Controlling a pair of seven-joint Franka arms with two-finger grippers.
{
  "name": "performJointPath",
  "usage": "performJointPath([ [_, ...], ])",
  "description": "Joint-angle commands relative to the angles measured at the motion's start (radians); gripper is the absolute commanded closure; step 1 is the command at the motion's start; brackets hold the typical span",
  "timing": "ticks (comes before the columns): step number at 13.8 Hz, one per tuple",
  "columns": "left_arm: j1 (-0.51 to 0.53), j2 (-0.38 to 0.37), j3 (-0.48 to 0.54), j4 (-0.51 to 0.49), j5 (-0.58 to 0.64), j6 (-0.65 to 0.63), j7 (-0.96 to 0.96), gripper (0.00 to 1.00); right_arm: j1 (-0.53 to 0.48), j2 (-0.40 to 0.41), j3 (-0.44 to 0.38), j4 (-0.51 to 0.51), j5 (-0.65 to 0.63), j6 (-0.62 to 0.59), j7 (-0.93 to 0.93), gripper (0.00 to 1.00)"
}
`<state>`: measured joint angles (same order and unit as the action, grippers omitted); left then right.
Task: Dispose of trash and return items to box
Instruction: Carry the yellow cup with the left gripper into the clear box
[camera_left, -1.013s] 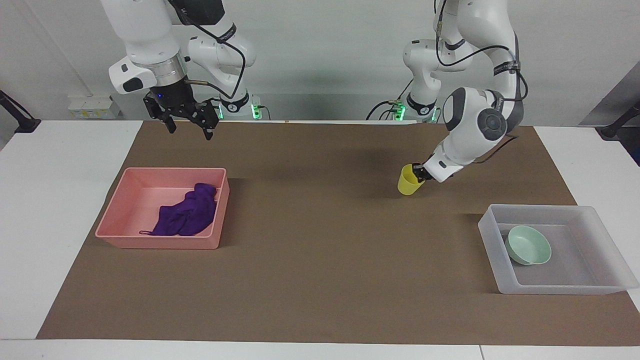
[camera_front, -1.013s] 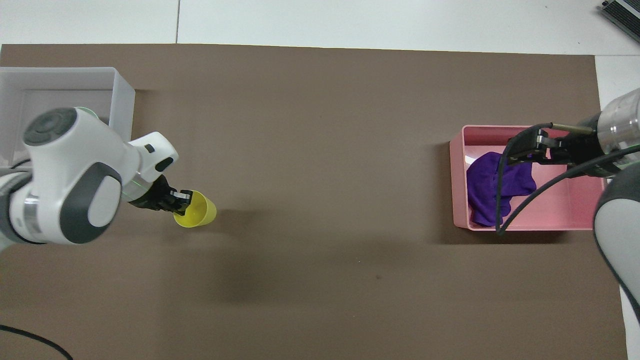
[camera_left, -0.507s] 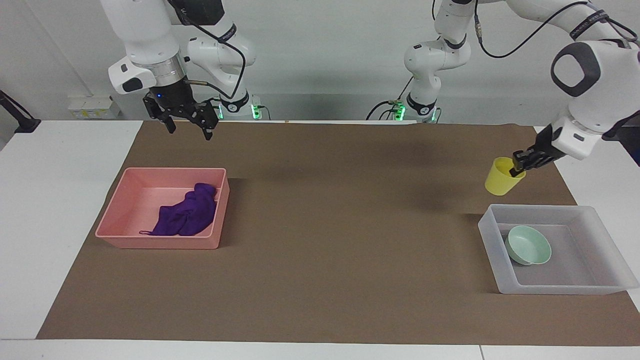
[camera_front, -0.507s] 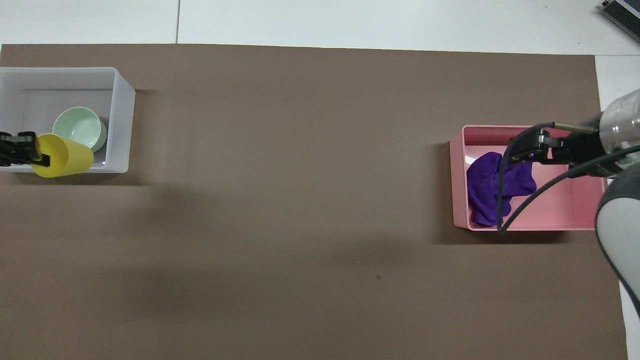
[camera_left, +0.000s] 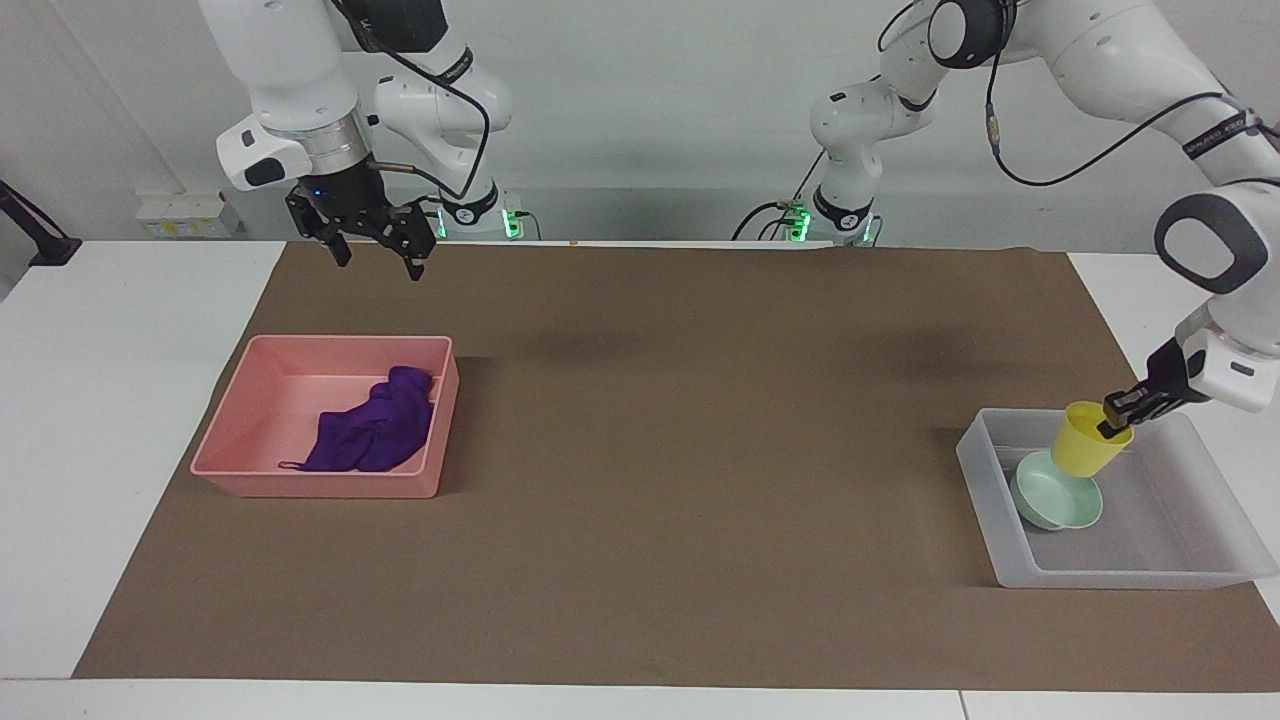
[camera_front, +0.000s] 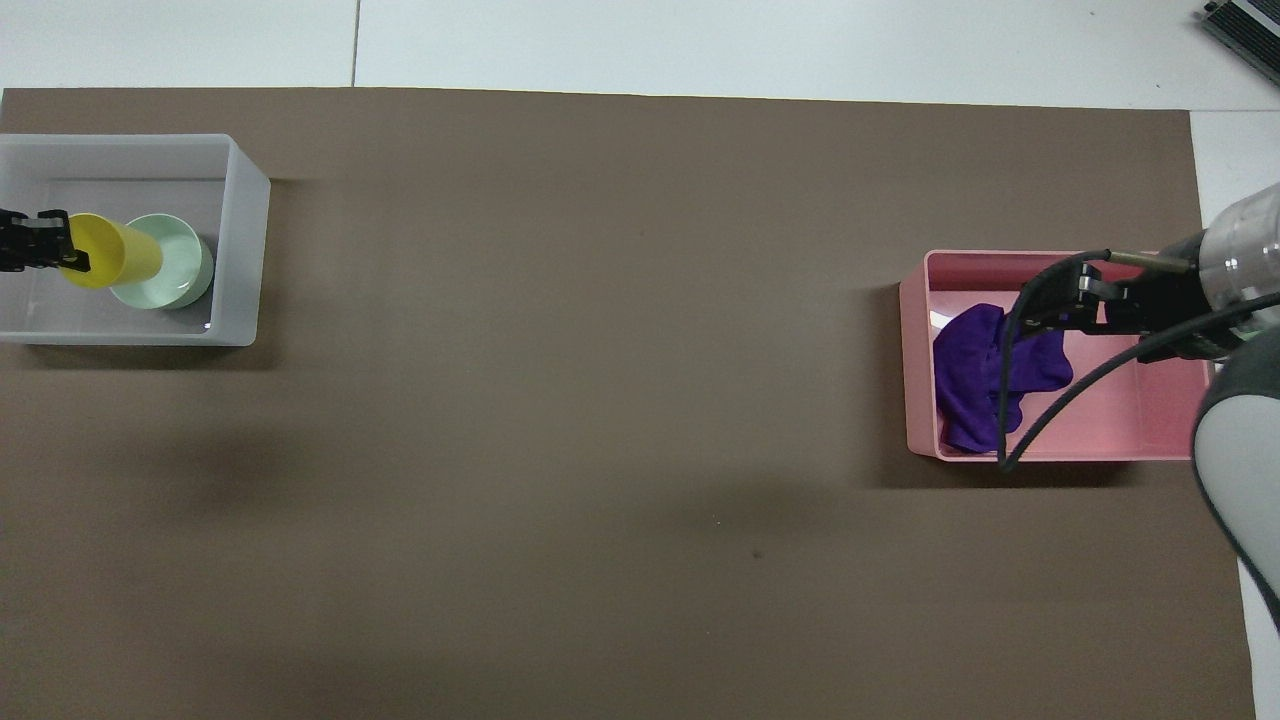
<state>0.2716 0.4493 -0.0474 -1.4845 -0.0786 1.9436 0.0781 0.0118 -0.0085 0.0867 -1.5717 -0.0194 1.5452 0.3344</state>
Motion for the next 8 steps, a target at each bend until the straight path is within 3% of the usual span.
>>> performJointPath([
  [1, 0.004, 0.034, -0.005, 0.036, 0.029, 0.017, 0.008, 1.0, -0.001, -0.042, -0.01, -0.054, 0.009, -0.004, -0.022, 0.0],
  [3, 0.003, 0.045, -0.006, 0.027, 0.034, 0.015, 0.008, 1.0, -0.003, -0.042, -0.015, -0.051, 0.01, -0.002, -0.025, 0.0],
  [4, 0.0, 0.048, -0.006, 0.029, 0.034, 0.011, 0.009, 0.74, -0.004, -0.042, -0.015, -0.05, 0.01, -0.002, -0.022, 0.0],
  [5, 0.005, 0.048, -0.009, 0.029, 0.024, 0.012, 0.005, 0.01, -0.004, -0.041, -0.016, -0.048, 0.018, 0.001, -0.009, 0.0],
  [8, -0.011, 0.036, -0.014, 0.039, 0.03, 0.009, 0.003, 0.0, -0.013, -0.039, -0.016, -0.048, 0.021, 0.012, -0.029, 0.0],
])
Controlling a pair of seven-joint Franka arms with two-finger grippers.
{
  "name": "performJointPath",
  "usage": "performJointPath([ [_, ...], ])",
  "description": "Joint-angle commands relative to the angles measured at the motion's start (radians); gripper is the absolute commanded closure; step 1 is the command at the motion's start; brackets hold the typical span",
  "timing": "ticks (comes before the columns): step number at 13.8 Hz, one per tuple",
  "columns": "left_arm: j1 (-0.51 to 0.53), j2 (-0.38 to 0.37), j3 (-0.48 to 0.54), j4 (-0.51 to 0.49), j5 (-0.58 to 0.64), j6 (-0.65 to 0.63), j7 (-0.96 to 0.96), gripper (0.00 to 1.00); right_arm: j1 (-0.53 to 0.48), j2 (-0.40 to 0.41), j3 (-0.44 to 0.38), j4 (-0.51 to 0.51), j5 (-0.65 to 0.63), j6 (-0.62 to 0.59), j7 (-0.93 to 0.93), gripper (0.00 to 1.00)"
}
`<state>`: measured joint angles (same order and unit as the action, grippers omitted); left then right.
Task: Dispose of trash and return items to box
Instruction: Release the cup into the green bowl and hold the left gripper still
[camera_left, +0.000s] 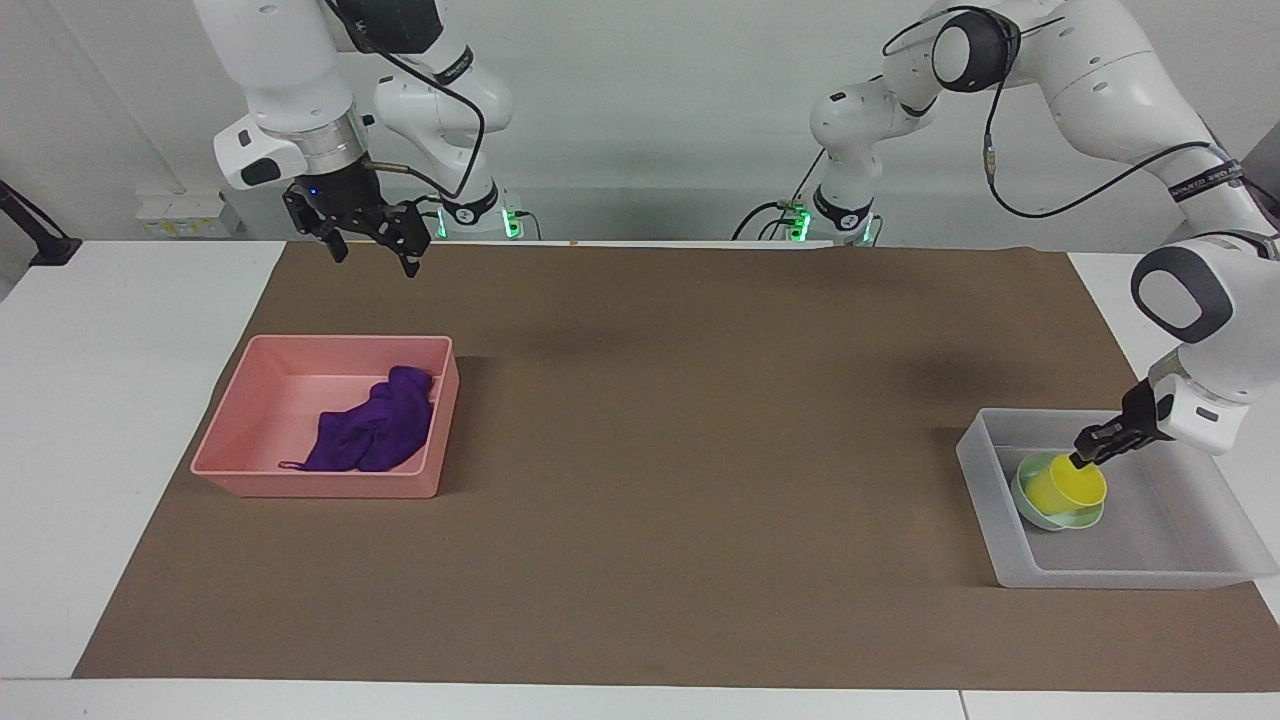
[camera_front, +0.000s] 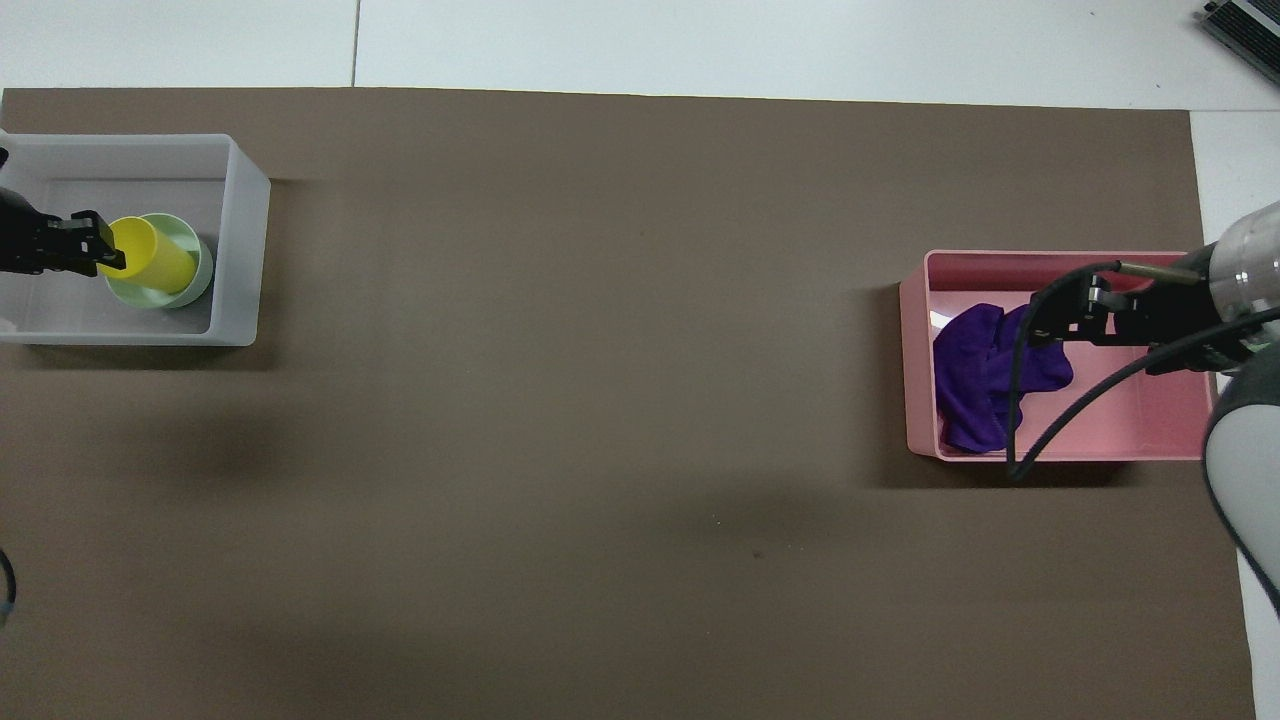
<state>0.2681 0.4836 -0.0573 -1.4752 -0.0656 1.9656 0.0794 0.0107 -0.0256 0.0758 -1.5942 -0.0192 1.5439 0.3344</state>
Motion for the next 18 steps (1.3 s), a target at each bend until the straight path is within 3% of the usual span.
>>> performJointPath([
  [1, -0.009, -0.008, -0.006, 0.033, 0.018, -0.017, 0.003, 0.0, -0.012, -0.023, -0.005, -0.027, 0.021, 0.013, -0.049, 0.0],
  [5, -0.039, -0.172, -0.006, 0.036, 0.032, -0.149, -0.003, 0.0, -0.012, -0.023, -0.005, -0.029, 0.022, 0.013, -0.089, 0.0],
  [10, -0.196, -0.37, -0.009, 0.035, 0.075, -0.385, -0.107, 0.0, -0.014, -0.023, -0.005, -0.027, 0.022, 0.01, -0.086, 0.0],
  [14, -0.259, -0.462, -0.004, 0.02, 0.082, -0.522, -0.161, 0.0, -0.014, -0.023, -0.005, -0.027, 0.022, 0.01, -0.086, 0.0],
  [18, -0.368, -0.502, 0.05, -0.053, 0.093, -0.516, -0.17, 0.0, -0.014, -0.023, -0.005, -0.027, 0.022, 0.01, -0.086, 0.0],
])
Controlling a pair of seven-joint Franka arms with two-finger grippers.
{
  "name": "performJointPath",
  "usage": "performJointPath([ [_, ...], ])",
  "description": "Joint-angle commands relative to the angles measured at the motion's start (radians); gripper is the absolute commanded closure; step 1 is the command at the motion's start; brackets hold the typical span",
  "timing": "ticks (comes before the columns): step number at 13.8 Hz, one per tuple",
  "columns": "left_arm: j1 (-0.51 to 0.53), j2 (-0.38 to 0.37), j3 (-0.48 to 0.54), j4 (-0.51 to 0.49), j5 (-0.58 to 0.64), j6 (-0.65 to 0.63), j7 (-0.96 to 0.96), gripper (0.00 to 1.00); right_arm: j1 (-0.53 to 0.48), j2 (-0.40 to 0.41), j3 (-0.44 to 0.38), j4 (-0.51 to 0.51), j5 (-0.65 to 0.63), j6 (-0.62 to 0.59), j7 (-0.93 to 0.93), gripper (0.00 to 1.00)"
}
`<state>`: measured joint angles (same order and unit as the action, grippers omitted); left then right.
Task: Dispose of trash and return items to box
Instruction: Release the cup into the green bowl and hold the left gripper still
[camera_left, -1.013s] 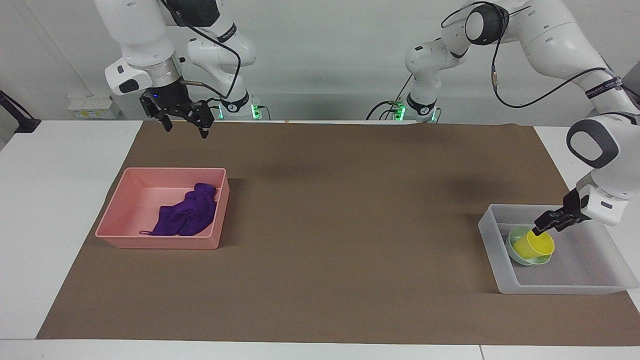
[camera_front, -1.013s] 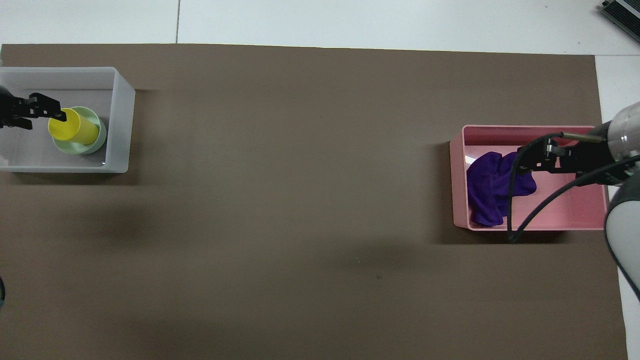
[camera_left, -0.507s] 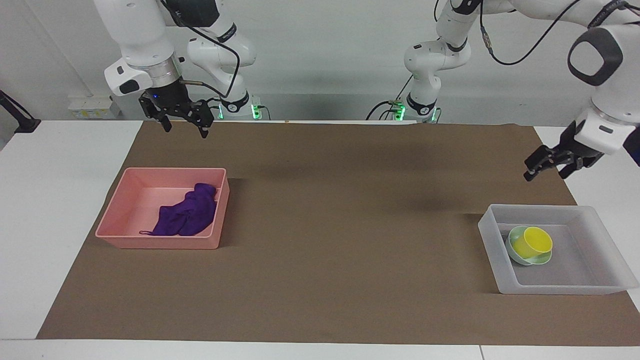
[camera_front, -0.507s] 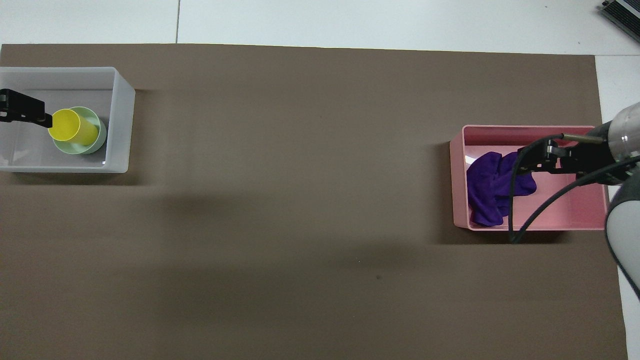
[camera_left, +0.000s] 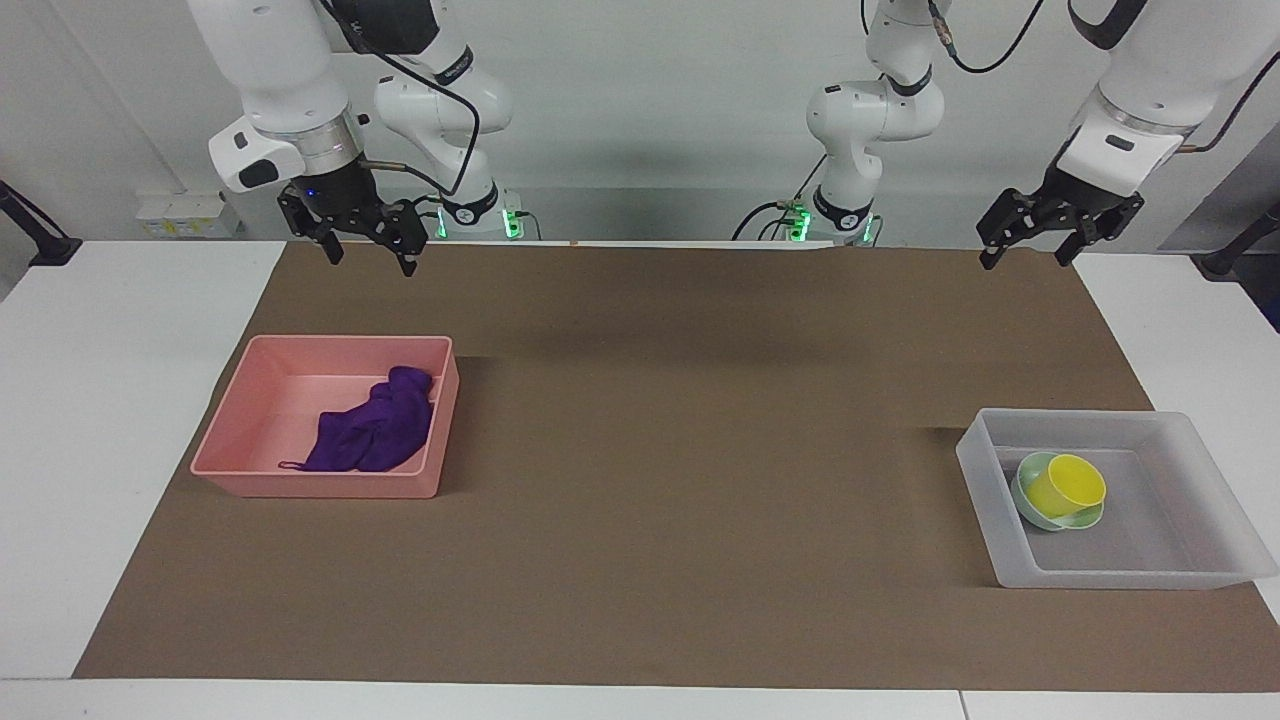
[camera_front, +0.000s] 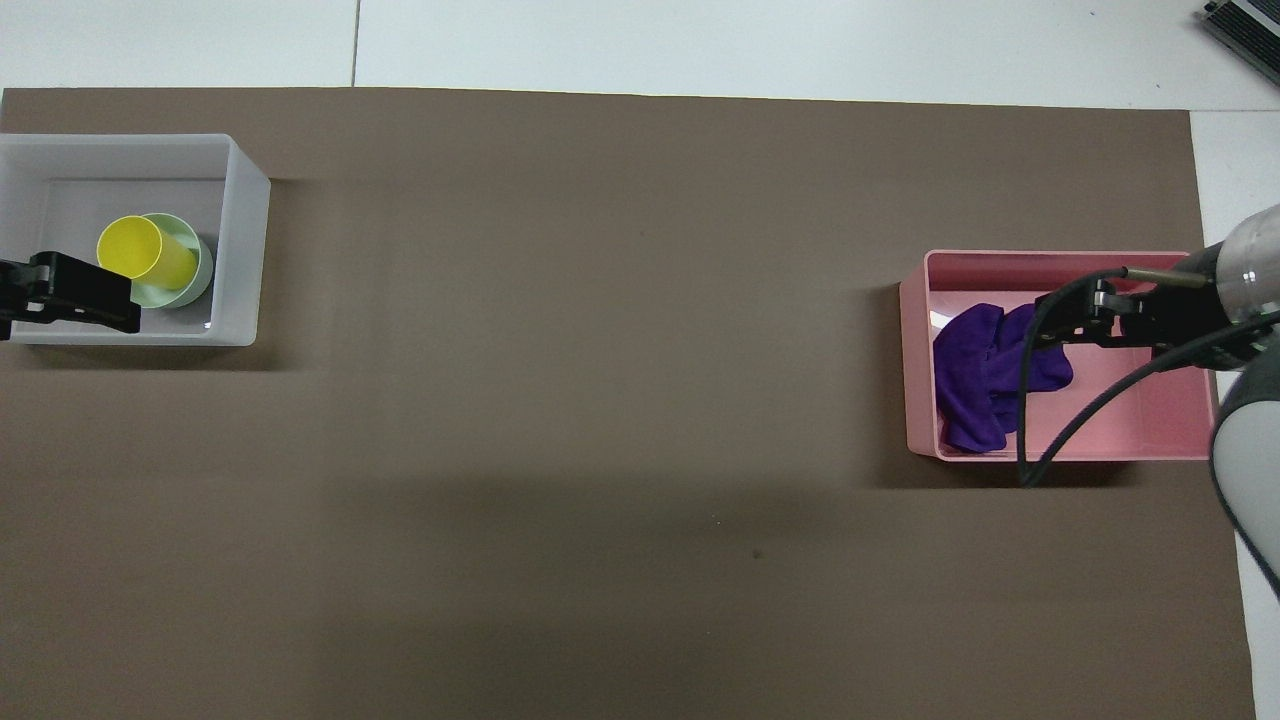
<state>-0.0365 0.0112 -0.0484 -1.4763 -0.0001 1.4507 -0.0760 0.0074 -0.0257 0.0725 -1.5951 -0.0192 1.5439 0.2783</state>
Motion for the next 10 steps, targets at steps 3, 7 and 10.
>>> performJointPath([
  [3, -0.065, -0.023, 0.039, -0.05, 0.028, 0.0, -0.002, 0.0, -0.01, -0.023, -0.002, -0.026, 0.022, 0.01, -0.03, 0.0],
  [7, -0.052, -0.005, 0.039, -0.033, 0.019, -0.001, 0.004, 0.0, -0.01, -0.023, 0.0, -0.026, 0.022, 0.01, -0.03, 0.0],
  [10, -0.052, -0.005, 0.039, -0.035, 0.015, -0.001, 0.001, 0.0, -0.01, -0.023, 0.0, -0.026, 0.022, 0.01, -0.03, 0.0],
])
